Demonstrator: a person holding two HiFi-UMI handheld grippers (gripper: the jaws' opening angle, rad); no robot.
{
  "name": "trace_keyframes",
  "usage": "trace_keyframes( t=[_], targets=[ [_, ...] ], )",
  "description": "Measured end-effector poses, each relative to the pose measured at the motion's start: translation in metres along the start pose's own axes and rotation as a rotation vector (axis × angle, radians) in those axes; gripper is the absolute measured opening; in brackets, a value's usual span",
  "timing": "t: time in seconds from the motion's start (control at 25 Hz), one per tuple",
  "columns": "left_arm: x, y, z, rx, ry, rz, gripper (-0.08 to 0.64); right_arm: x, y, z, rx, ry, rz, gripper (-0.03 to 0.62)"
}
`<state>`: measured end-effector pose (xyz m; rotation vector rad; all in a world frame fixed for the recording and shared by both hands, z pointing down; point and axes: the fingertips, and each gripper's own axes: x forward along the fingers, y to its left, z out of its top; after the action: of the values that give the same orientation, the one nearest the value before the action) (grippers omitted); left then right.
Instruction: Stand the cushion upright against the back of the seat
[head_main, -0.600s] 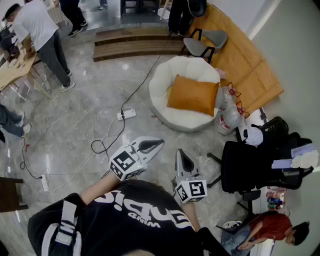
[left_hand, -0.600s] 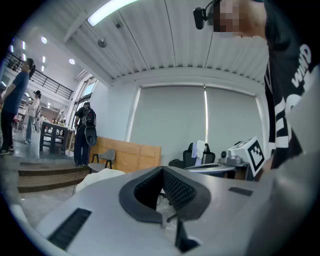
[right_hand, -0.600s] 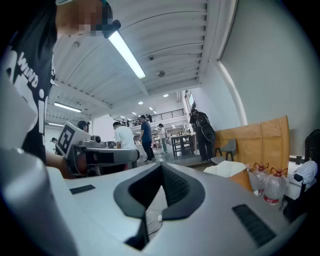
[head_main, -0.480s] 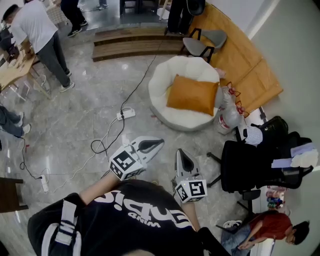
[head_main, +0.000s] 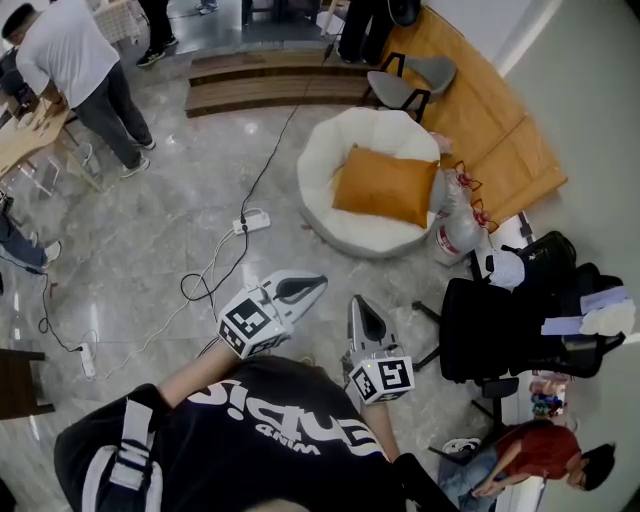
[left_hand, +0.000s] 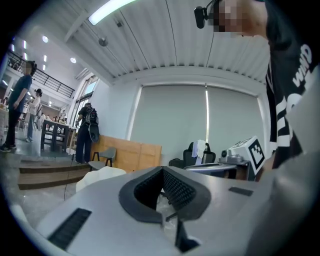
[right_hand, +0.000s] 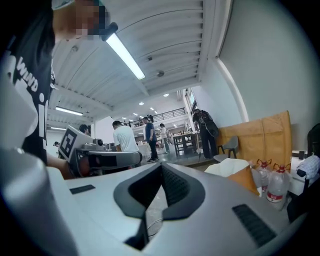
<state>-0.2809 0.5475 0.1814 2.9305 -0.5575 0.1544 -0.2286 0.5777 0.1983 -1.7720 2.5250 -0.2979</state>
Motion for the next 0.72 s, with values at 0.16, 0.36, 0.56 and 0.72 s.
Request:
trace_keyframes(
  t=[0.16, 0.36, 0.56, 0.72],
  targets=[
    [0.006, -0.006, -0.001, -0.008, -0.001, -0.003, 0.008, -0.011, -0.004, 0.006, -0.02, -0.006, 0.0, 0.02],
    [0.025, -0.01, -0.01, -0.005, 0.015, 0.014, 0.008, -0.029, -0.031, 0.005, -0.03, -0.012, -0.036, 0.02],
    [0.046, -0.024, -0.014, -0.009, 0.001, 0.025, 0.008, -0.05, -0.064, 0.002, -0.016, -0.008, -0.06, 0.02],
    [0.063, -0.032, -0.012, -0.004, 0.001, 0.035, 0.008, -0.056, -0.086, -0.004, 0.0, 0.003, -0.062, 0.02]
  ],
)
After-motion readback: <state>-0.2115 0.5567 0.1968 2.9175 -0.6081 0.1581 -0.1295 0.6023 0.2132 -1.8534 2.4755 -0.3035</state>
